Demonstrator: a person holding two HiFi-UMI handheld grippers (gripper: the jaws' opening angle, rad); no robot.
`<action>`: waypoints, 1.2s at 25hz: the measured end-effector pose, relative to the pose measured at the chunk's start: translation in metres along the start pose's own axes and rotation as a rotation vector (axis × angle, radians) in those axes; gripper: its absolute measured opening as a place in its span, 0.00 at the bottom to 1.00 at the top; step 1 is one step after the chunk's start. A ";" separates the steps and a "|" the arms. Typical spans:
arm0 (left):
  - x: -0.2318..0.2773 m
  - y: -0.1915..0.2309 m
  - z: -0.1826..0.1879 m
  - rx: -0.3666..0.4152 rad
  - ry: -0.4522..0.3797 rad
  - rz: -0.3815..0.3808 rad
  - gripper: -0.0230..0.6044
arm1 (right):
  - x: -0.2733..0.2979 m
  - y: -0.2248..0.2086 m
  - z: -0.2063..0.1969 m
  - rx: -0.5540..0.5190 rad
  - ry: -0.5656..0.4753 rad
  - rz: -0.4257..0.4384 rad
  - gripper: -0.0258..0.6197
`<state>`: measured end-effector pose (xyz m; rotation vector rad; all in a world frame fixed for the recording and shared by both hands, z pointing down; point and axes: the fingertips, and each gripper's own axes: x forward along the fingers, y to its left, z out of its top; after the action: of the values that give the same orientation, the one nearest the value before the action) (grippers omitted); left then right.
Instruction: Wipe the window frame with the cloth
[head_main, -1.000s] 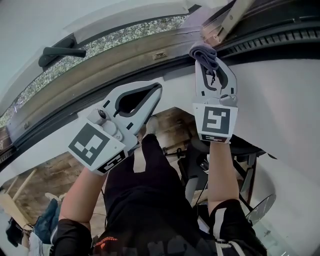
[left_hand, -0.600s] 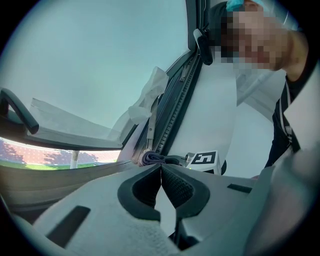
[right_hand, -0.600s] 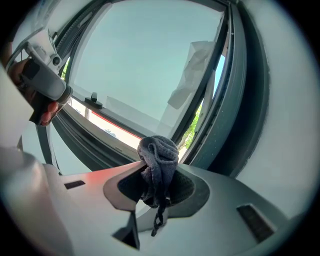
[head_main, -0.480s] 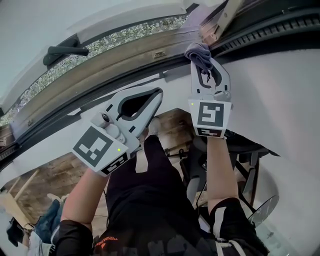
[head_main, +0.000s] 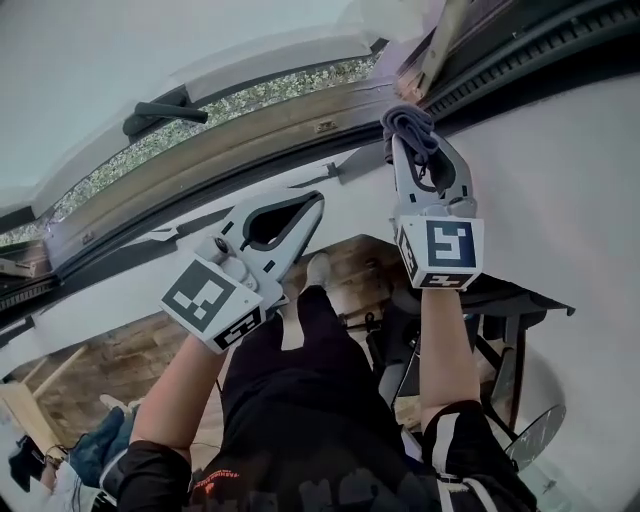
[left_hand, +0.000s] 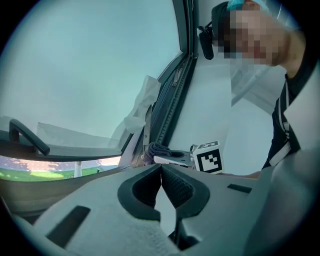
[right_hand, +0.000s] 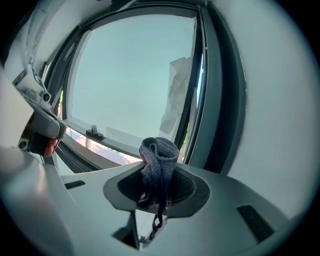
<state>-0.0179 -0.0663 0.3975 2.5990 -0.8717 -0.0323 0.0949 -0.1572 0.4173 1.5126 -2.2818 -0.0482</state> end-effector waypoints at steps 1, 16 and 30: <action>-0.002 -0.002 0.003 0.004 -0.003 0.000 0.07 | -0.004 0.001 0.005 0.005 -0.009 0.004 0.20; -0.043 -0.035 0.056 0.100 -0.044 0.008 0.07 | -0.061 -0.005 0.072 0.067 -0.114 0.013 0.20; -0.097 -0.066 0.104 0.180 -0.134 0.015 0.07 | -0.130 0.019 0.140 0.075 -0.230 0.059 0.20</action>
<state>-0.0738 0.0003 0.2667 2.7837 -0.9822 -0.1316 0.0734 -0.0606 0.2530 1.5458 -2.5333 -0.1270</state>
